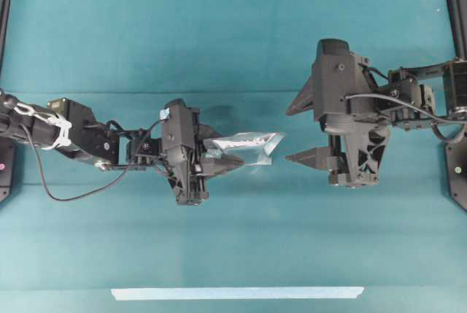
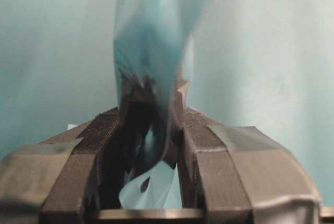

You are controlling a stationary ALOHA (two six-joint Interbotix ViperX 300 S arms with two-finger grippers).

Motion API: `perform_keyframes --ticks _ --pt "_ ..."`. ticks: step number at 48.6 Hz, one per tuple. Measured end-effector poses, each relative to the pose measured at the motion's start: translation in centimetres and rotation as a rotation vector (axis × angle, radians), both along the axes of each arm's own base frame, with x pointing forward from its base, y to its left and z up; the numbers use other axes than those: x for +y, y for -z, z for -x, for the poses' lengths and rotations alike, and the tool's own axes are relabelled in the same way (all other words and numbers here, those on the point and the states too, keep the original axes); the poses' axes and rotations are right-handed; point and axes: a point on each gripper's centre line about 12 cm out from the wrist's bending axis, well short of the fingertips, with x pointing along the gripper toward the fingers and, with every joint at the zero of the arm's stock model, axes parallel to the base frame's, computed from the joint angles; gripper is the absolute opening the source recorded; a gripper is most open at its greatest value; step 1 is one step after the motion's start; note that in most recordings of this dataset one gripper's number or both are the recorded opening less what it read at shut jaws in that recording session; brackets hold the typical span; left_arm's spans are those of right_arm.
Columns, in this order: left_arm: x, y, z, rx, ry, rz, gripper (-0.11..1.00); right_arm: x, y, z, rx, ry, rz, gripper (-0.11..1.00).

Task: Hand over the silver zip bag and make it stand upright.
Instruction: 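Hold the bag upright with the left gripper while right stays open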

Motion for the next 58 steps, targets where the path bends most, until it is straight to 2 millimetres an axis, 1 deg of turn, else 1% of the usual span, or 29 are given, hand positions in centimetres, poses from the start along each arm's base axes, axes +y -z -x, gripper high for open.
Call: perform_keyframes --ticks 4,58 --pt "0.0 0.06 0.01 0.002 0.0 0.0 0.27 0.0 0.0 0.0 0.0 0.001 -0.001 0.86" --pt "0.0 -0.04 -0.05 -0.001 0.01 -0.023 0.27 0.0 0.01 0.01 0.002 0.001 -0.001 0.86"
